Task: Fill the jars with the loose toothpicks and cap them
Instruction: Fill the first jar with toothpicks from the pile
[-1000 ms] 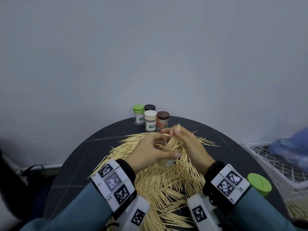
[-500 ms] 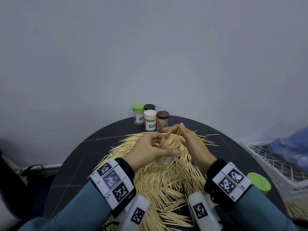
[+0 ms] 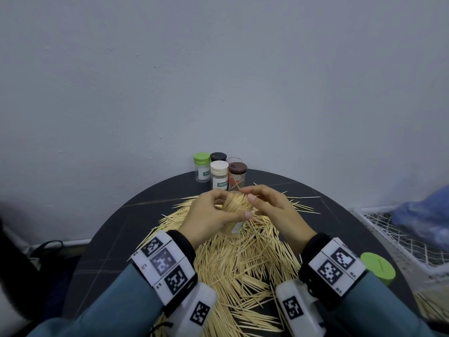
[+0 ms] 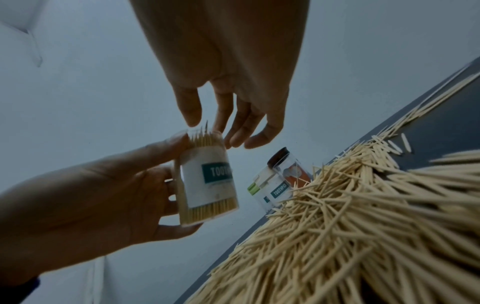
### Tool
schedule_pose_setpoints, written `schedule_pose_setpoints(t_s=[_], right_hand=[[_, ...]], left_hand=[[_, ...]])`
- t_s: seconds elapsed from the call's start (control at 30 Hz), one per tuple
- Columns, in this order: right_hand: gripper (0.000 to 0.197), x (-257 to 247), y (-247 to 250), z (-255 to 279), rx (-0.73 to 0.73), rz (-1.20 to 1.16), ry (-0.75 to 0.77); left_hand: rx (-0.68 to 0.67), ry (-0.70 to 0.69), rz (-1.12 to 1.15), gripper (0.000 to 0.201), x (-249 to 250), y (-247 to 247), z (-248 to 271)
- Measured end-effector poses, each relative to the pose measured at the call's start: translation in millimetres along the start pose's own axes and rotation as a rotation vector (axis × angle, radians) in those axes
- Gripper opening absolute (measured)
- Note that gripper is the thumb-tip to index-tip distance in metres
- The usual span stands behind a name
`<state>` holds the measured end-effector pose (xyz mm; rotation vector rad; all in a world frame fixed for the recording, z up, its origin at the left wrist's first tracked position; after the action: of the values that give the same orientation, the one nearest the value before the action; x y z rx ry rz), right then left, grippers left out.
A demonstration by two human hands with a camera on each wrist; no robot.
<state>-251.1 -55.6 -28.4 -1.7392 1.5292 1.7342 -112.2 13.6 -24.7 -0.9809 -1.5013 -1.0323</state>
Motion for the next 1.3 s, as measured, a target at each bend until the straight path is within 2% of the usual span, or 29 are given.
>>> schedule_pose_setpoints(t_s=[0.13, 0.23, 0.37, 0.53, 0.6, 0.8, 0.93, 1.13, 1.3], right_hand=[[0.008, -3, 2, 1, 0.064, 0.180, 0.065], [0.006, -6, 6, 2, 0.132, 0.254, 0.090], [0.004, -11, 8, 5, 0.123, 0.305, 0.101], [0.008, -10, 14, 3, 0.242, 0.361, 0.105], [0.005, -11, 14, 4, 0.220, 0.344, 0.099], [0.006, -13, 10, 4, 0.021, 0.229, 0.084], [0.009, -12, 12, 4, 0.028, 0.171, 0.060], [0.007, -15, 17, 4, 0.057, 0.291, 0.094], [0.006, -14, 13, 5, 0.054, 0.326, 0.087]], left_hand=[[0.063, -0.050, -0.097, 0.054, 1, 5, -1], [0.071, -0.083, -0.165, 0.057, 2, 4, -1], [0.053, -0.114, -0.255, 0.058, 3, 2, 1], [-0.038, -0.134, -0.308, 0.061, 3, -4, 3], [-0.052, -0.136, -0.316, 0.061, 4, -5, 3], [-0.012, -0.121, -0.321, 0.061, 4, -1, 3], [-0.002, -0.116, -0.306, 0.060, 4, 0, 2], [0.014, -0.081, -0.269, 0.059, 3, 2, 1], [-0.022, -0.066, -0.258, 0.061, 3, -2, 3]])
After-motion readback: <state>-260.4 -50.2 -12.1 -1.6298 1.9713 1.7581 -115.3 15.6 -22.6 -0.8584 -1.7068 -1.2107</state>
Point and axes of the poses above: each hand's wrist, its own z-axis away from the middle knuckle, its own y-axis out of the back of the hand, x = y × z, the point moved 3 cm from there along -z, towards the middle knuckle, and after that the axes turned 13 degrees about z, right-handed, at the moved point
